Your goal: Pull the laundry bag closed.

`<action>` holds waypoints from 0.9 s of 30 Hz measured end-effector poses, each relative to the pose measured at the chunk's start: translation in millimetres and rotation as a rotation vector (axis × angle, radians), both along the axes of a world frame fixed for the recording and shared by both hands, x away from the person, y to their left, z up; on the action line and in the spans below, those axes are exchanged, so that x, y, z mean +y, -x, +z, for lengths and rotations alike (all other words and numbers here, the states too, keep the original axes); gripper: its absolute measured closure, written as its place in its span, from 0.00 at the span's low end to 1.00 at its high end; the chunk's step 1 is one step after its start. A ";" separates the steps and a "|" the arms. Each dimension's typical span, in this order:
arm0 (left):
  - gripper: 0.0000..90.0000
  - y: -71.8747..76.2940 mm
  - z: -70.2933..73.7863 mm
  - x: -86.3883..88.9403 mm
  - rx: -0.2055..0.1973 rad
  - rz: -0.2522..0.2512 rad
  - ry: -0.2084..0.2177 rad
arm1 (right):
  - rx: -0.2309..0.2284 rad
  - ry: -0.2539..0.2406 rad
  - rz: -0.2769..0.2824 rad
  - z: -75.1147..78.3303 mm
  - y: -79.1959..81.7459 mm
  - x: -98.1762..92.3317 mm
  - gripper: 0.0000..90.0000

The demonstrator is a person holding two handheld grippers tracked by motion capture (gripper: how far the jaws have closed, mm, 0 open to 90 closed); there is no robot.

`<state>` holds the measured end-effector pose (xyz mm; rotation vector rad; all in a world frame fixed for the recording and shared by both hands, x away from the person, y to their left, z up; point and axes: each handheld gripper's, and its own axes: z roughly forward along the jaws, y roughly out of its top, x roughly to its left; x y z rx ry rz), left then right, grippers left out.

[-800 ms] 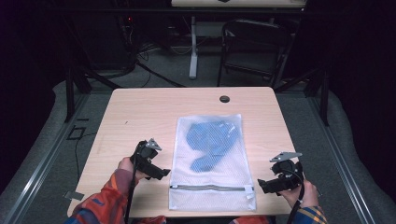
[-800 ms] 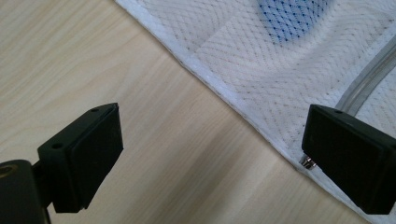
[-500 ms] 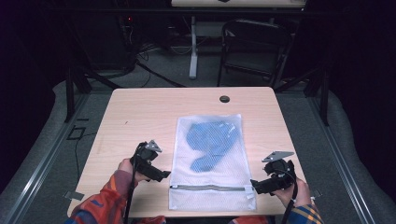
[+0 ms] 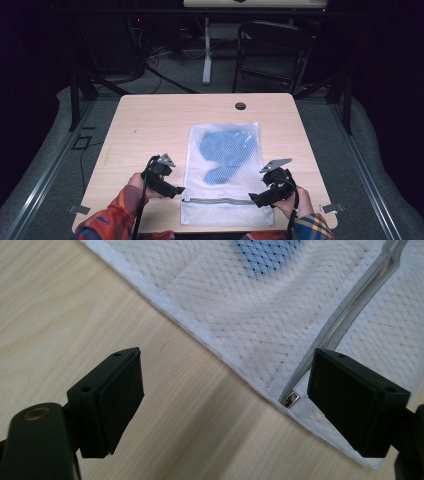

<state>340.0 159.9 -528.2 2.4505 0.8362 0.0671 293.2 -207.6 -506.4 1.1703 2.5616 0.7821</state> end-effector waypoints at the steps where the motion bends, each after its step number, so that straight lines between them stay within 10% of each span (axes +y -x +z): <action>1: 0.18 0.1 -0.9 0.7 0.003 0.004 0.001 | 0.007 -0.001 0.013 -0.9 -2.3 3.9 0.08; 27: 0.63 1.3 -9.3 -0.8 0.087 -0.048 0.026 | 0.035 -0.017 0.230 -14.0 -1.4 85.3 0.46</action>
